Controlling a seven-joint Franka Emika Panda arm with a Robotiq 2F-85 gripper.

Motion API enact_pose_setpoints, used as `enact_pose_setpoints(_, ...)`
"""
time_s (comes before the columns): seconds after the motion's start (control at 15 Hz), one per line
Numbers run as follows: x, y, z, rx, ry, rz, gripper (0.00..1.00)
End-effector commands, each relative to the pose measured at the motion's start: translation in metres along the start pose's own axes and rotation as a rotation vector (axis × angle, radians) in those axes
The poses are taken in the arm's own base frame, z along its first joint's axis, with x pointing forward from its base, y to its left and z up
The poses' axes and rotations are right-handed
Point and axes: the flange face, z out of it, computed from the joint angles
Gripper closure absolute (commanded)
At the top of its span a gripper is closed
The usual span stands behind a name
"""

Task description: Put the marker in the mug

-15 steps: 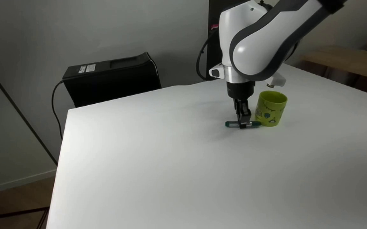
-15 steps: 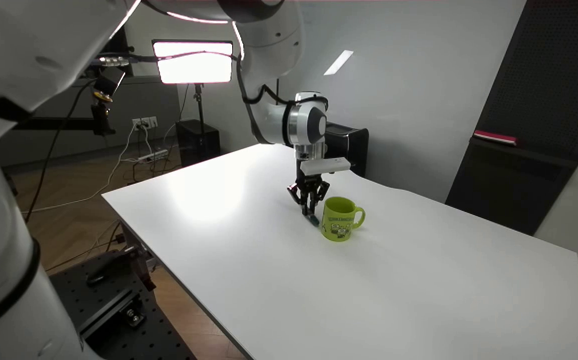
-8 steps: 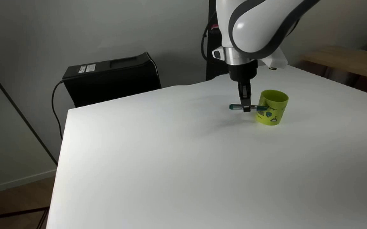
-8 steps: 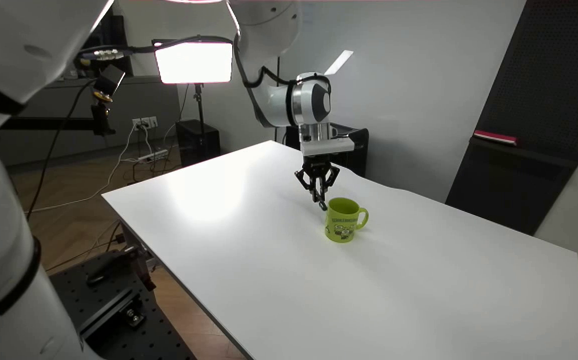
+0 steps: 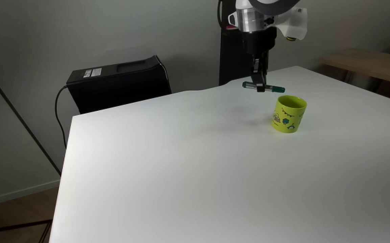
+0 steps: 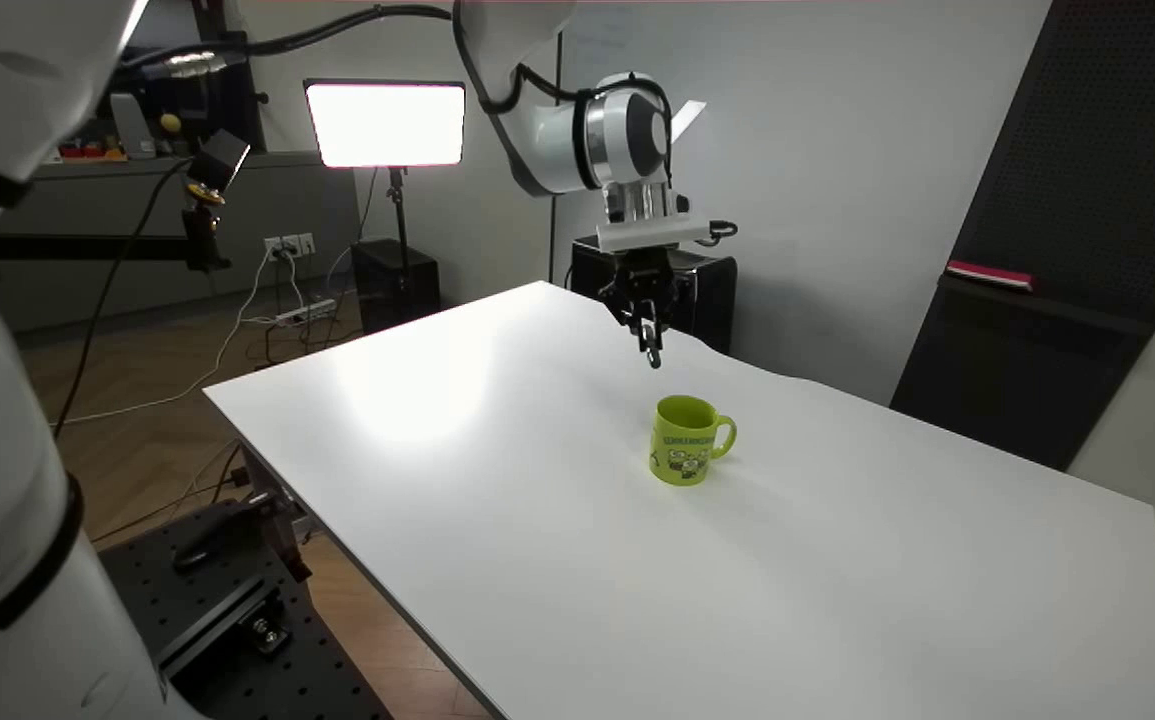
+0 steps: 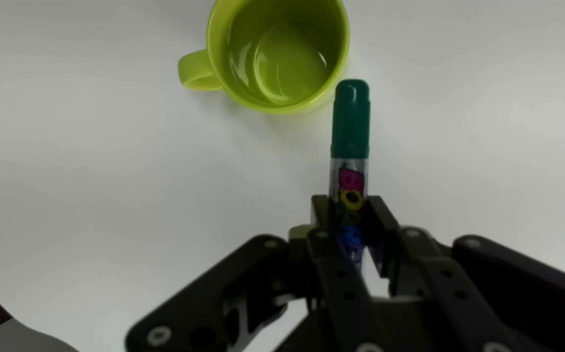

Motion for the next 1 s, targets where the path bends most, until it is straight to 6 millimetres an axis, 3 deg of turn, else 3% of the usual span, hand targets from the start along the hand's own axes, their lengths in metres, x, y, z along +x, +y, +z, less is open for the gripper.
enact_pose_setpoints(0.0,-0.02,0.014,-0.026,-0.066,0.094,0.154,0.95)
enact_pose_setpoints(0.47,-0.065,0.038,-0.017,-0.194,0.288,0.409,0.95)
enact_pose_setpoints(0.67,-0.089,0.046,-0.01,-0.286,0.323,0.514,0.95)
enact_pose_setpoints(0.93,-0.107,0.051,-0.016,-0.425,0.328,0.657,0.95)
